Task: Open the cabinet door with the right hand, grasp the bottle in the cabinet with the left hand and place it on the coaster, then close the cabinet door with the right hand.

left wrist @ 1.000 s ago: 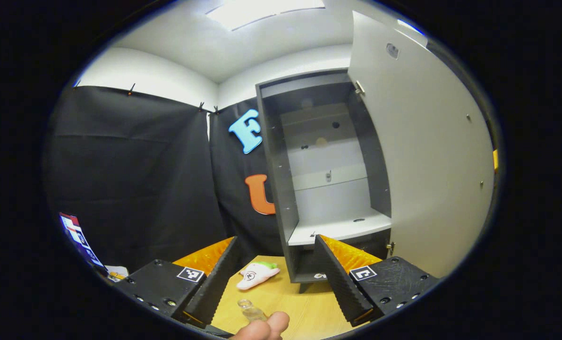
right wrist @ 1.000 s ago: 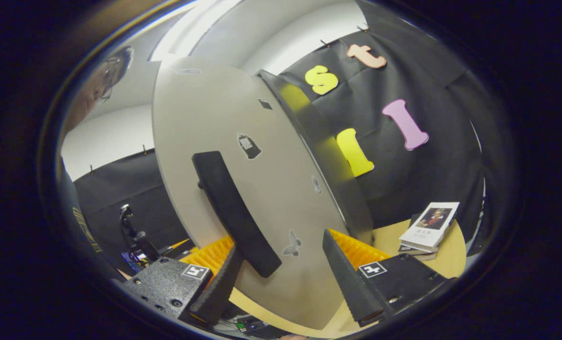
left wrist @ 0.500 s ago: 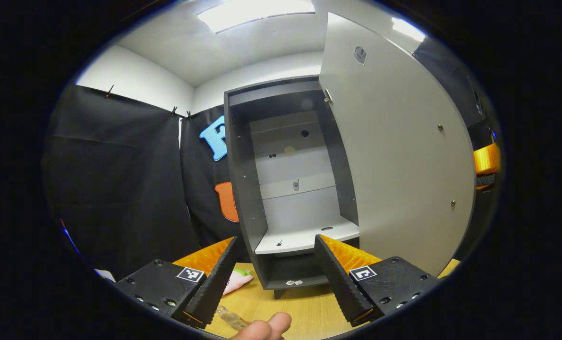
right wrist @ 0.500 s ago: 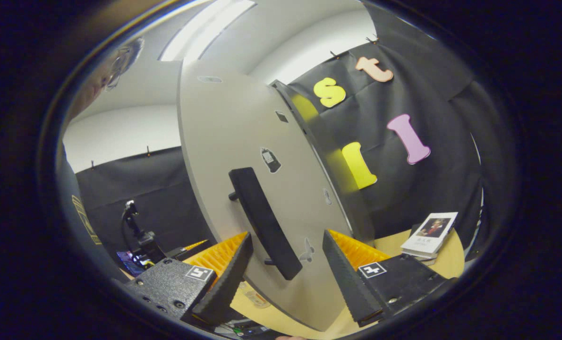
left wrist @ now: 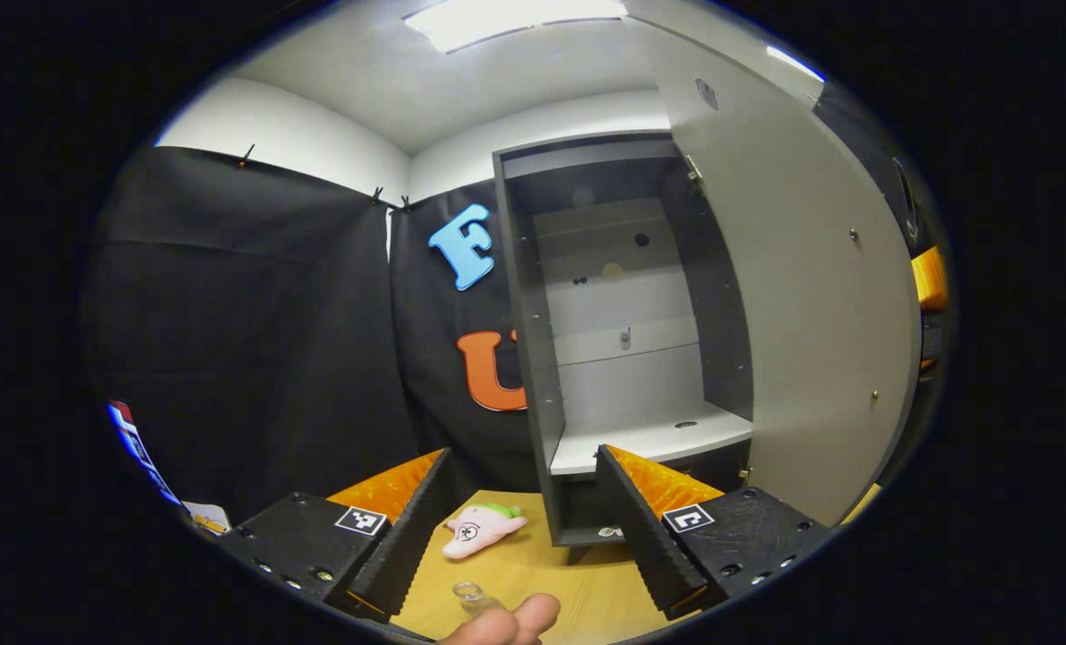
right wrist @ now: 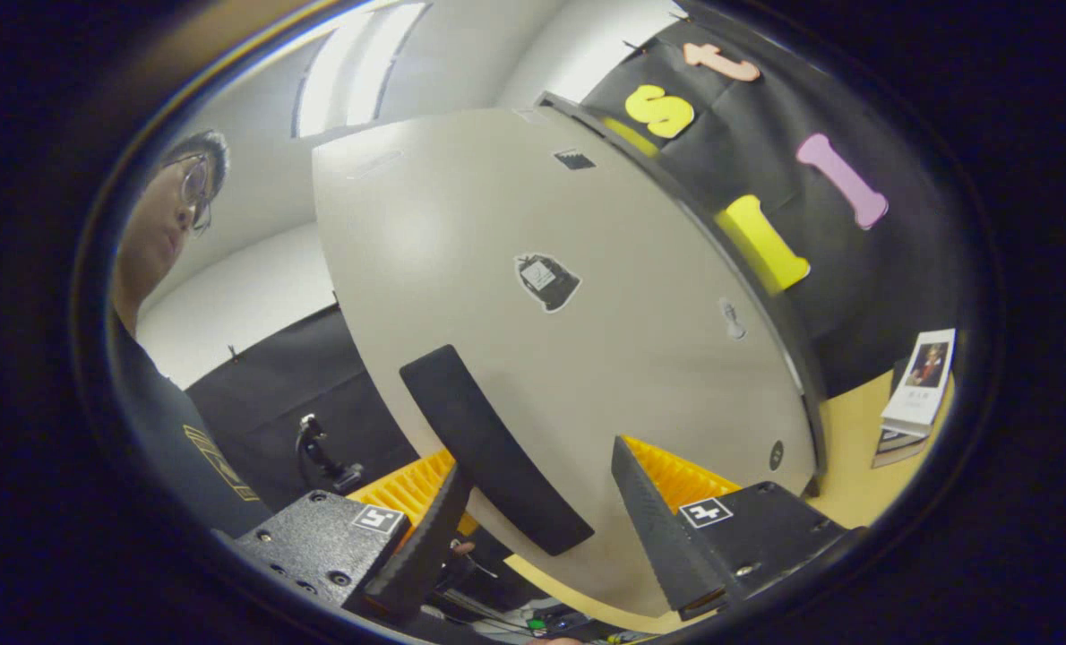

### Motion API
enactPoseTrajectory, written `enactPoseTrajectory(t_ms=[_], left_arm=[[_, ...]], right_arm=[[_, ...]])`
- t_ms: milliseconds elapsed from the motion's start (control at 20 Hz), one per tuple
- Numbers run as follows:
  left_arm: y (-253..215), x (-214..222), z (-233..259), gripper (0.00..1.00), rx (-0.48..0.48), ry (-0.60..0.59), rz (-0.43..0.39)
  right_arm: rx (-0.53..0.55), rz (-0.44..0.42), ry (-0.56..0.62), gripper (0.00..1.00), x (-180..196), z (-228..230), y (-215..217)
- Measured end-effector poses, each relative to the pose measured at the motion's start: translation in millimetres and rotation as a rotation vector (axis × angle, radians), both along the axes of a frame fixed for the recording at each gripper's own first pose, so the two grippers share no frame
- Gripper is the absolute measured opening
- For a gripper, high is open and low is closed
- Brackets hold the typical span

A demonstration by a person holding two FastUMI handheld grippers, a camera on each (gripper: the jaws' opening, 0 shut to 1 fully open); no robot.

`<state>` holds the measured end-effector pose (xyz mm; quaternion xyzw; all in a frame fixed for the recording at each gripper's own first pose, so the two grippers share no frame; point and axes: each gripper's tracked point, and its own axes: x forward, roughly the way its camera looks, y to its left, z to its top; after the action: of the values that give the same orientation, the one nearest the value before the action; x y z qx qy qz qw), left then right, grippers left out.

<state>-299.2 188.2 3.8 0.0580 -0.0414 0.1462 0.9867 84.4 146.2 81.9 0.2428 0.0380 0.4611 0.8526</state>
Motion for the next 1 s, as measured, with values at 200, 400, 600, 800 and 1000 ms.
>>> enactPoseTrajectory(t_ms=[200,400,600,800,1000], left_arm=[[43,-7,-11,0.96,-0.035,0.016,0.08],[81,-19,-21,0.96,-0.065,0.025,0.153],[106,-19,-33,0.96,-0.094,0.04,0.184],[125,-15,-30,0.96,-0.104,0.021,0.184],[143,-9,-34,0.96,-0.12,0.021,0.165]], right_arm=[[-0.043,0.07,-0.006,0.96,16,3,35],[-0.113,0.088,-0.013,0.96,31,2,69],[-0.137,0.094,0.034,0.97,42,-4,88],[-0.136,0.073,0.029,0.96,46,-3,90],[-0.145,0.04,0.051,0.97,46,-7,94]])
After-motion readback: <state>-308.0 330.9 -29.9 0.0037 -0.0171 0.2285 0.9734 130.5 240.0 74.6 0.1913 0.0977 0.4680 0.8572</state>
